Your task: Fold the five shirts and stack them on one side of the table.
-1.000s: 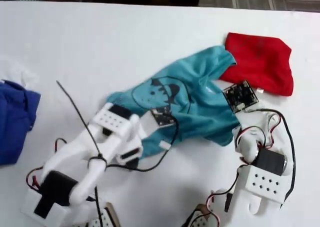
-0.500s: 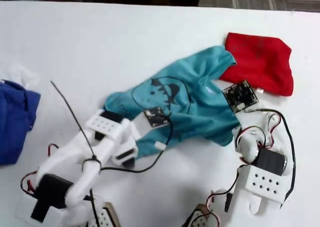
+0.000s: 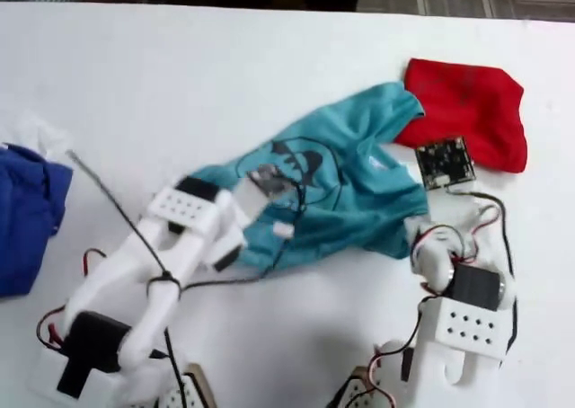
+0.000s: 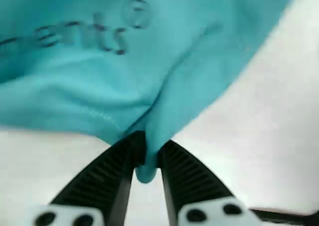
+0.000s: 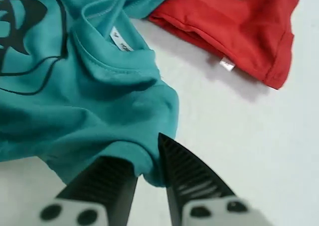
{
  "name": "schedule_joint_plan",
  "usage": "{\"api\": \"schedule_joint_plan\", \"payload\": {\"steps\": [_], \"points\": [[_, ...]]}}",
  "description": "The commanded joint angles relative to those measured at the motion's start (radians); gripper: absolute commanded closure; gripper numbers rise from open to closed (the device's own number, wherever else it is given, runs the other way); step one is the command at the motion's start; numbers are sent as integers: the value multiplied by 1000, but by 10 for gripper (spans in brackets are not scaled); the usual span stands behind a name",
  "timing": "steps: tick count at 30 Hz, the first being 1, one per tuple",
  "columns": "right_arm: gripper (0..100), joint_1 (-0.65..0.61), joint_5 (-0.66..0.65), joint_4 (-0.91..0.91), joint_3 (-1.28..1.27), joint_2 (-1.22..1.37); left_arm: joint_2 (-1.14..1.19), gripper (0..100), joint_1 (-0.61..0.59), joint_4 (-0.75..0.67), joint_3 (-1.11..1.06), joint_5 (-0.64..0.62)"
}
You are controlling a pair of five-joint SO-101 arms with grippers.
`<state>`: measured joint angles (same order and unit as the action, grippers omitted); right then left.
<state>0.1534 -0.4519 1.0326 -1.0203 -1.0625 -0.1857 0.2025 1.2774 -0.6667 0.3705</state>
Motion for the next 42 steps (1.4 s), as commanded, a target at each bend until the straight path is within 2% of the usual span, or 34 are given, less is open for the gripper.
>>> {"api": "schedule_joint_plan", "payload": {"steps": [1, 4, 7, 11, 16, 18, 21, 26, 34, 42], "points": [[979, -90, 89, -4, 11, -18, -18, 974, -75, 52, 104, -186], [979, -136, 103, -4, 12, -18, -18, 974, -178, -5, 93, -189], [979, -151, 98, -8, 49, -18, -20, 974, -247, -2, 142, -167], [979, -151, 97, 30, 267, -16, -21, 974, -334, 180, 387, -77], [979, -145, 98, 90, 578, 70, -20, 974, -374, 445, 771, -72], [979, -128, 101, 94, 686, 131, -20, 974, -373, 503, 892, -75], [979, -120, 103, 114, 865, 223, -23, 974, -408, 508, 1012, -77], [979, -124, 100, 251, 1220, 374, -57, 974, -465, 509, 1112, -80], [979, -122, 97, 456, 1666, 509, -387, 975, -468, 508, 1136, -80], [979, -120, 97, 512, 1904, 509, -631, 975, -470, 485, 1139, -80]]}}
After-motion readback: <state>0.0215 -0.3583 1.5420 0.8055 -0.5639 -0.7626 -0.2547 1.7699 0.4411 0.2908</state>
